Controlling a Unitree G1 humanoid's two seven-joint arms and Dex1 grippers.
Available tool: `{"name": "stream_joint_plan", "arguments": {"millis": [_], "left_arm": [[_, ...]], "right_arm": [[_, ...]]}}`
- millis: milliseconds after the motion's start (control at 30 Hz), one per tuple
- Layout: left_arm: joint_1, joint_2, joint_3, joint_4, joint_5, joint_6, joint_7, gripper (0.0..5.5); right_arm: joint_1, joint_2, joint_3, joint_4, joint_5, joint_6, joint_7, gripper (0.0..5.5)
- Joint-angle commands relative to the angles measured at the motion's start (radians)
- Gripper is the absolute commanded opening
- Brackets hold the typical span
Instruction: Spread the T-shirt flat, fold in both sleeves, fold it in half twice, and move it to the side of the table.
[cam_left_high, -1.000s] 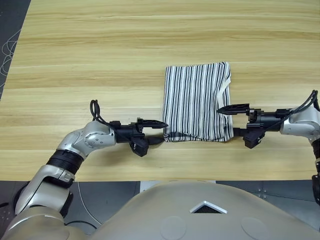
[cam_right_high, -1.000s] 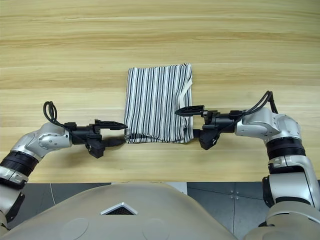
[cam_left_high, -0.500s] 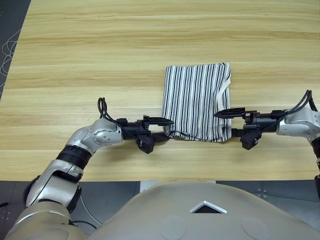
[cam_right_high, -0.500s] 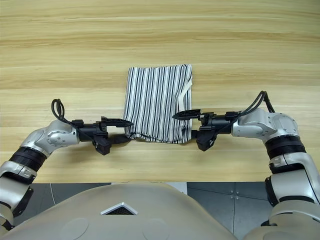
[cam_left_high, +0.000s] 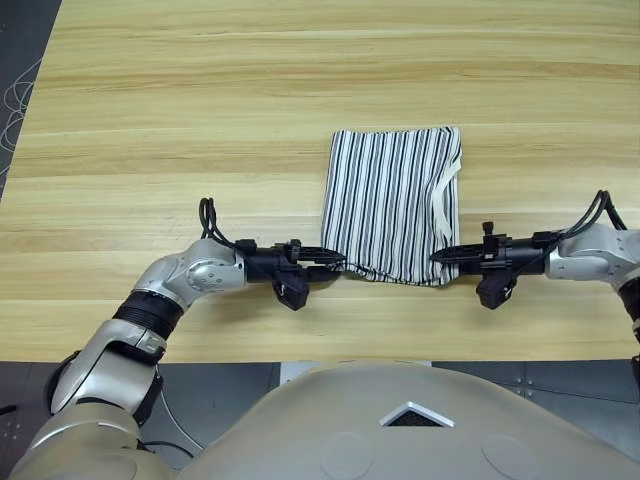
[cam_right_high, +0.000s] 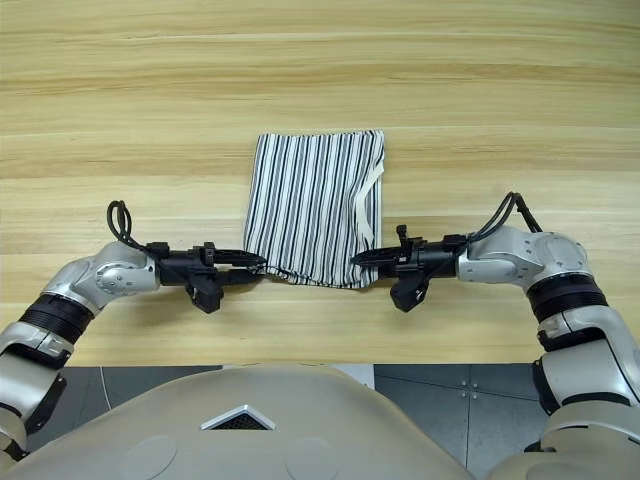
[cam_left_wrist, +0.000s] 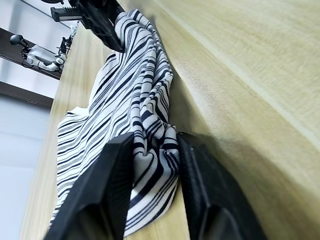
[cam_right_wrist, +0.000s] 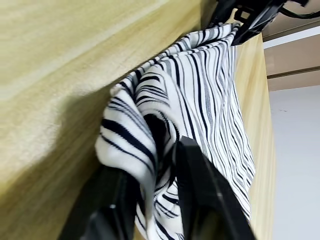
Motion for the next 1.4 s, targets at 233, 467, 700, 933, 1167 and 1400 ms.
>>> {"name": "stream_joint_plan", "arguments": {"millis": [233,467,700,933,1167,1400], "left_arm": [[0.006,0.025,-0.019,0.012,0.021,0.026,-0.048,0.21],[0.008,0.029,-0.032,0.005,-0.013,0.042,-0.088,0.2],[0.044,0.051,-0.03,-0.132,-0.104,0.164,-0.186,0.19],[0.066,0.191,0.001,-0.626,-0.368,0.616,-0.5,0.19],[0.068,0.238,0.072,-0.875,-0.537,0.877,-0.615,0.19],[0.133,0.319,0.116,-0.975,-0.637,1.072,-0.699,0.19]], "right_arm": [[0.023,-0.013,0.066,0.022,-0.093,0.049,0.028,0.1],[0.019,-0.012,0.071,0.019,-0.078,0.051,0.017,0.1],[0.006,-0.024,0.117,-0.006,0.223,0.073,0.139,0.1],[-0.006,-0.057,0.18,-0.145,0.611,0.247,0.434,0.1],[0.055,-0.111,0.154,-0.335,0.881,0.428,0.662,0.1],[0.142,-0.213,0.085,-0.558,1.138,0.705,0.892,0.1]]}}
